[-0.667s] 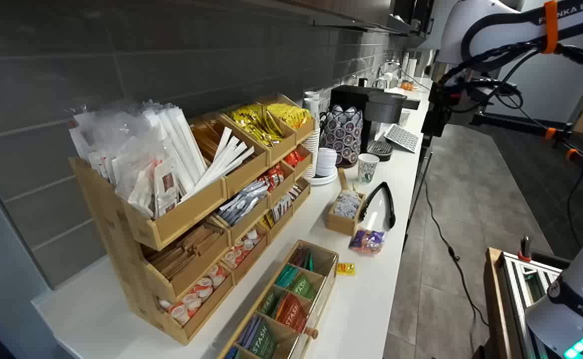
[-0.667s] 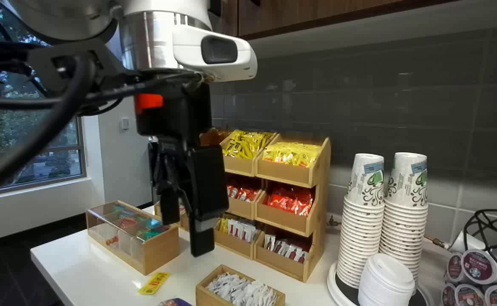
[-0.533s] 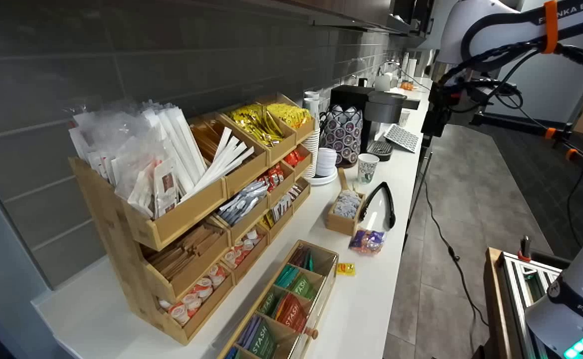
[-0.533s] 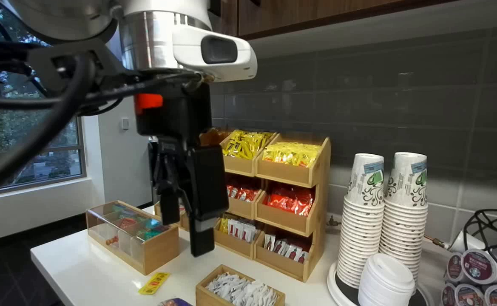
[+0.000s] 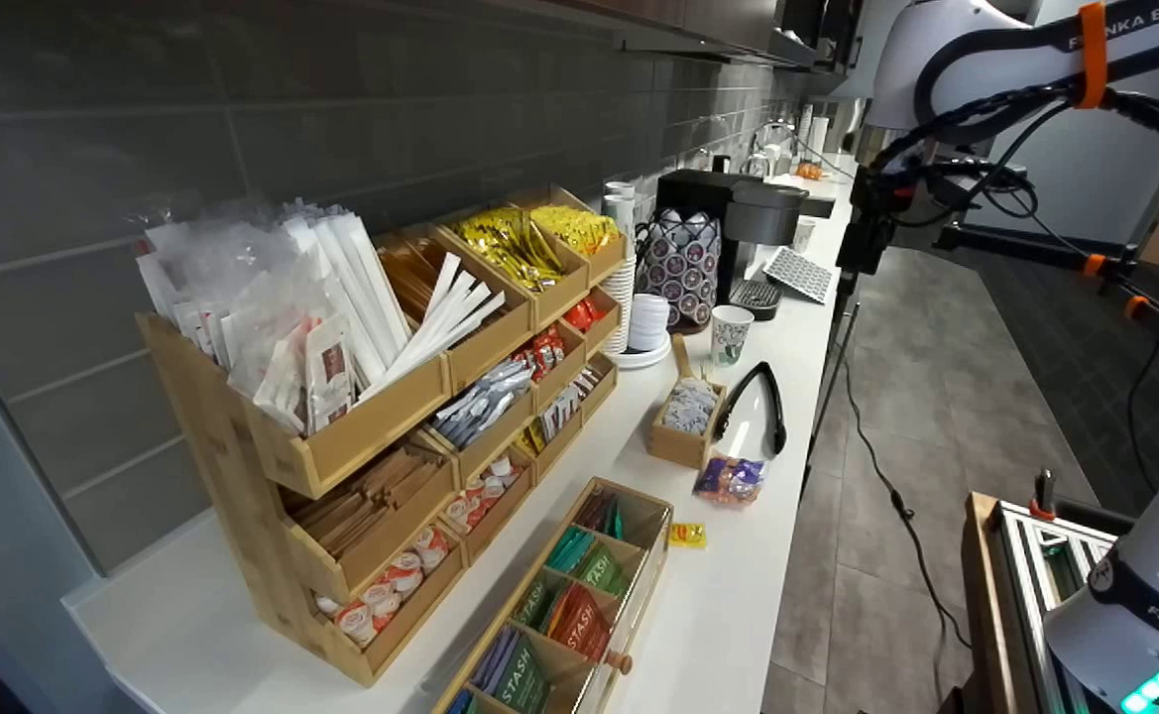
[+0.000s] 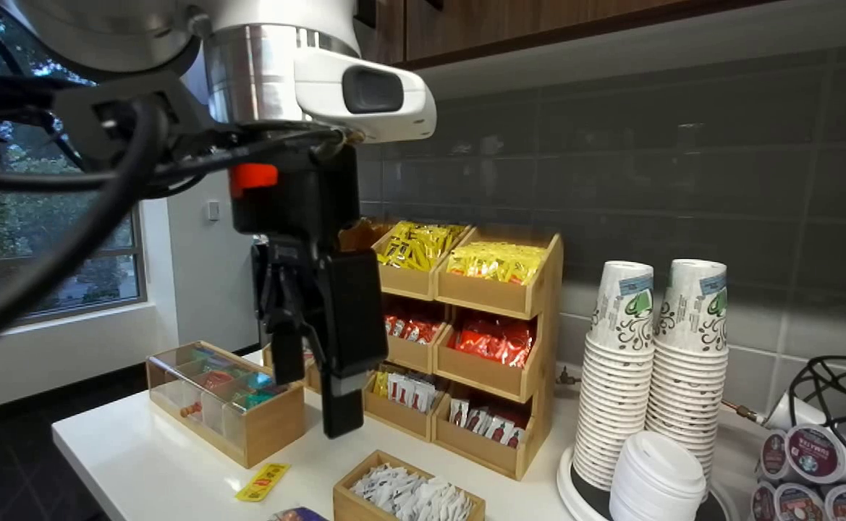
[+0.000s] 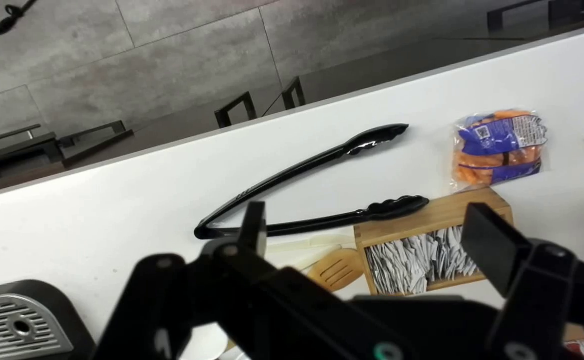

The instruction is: Put the yellow sachet on the top rack

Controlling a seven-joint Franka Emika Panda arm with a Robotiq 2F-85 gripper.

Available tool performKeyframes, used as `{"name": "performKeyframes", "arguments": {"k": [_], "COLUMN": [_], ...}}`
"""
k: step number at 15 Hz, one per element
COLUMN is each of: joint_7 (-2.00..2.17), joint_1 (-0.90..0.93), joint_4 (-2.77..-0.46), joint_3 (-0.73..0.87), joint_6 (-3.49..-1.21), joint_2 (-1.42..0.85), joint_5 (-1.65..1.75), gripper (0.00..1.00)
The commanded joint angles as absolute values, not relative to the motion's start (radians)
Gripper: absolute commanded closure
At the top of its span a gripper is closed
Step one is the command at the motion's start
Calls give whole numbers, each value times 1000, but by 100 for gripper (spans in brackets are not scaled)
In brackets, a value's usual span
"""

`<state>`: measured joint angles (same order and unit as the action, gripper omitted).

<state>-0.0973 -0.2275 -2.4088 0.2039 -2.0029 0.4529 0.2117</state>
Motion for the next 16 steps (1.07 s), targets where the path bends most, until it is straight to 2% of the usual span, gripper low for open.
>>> {"name": "performKeyframes", "arguments": {"k": [1, 7, 16], "joint_7": [-122, -287, -323], "joint_1": [-178, -77, -40], "joint_4": [-2441, -2502, -2535], "joint_3": [183, 163, 68], "joint_6": [-2048, -2165, -2429], "joint_2": [377, 189, -42], "joint_5": [196, 132, 213], "gripper": [0, 0, 0]}}
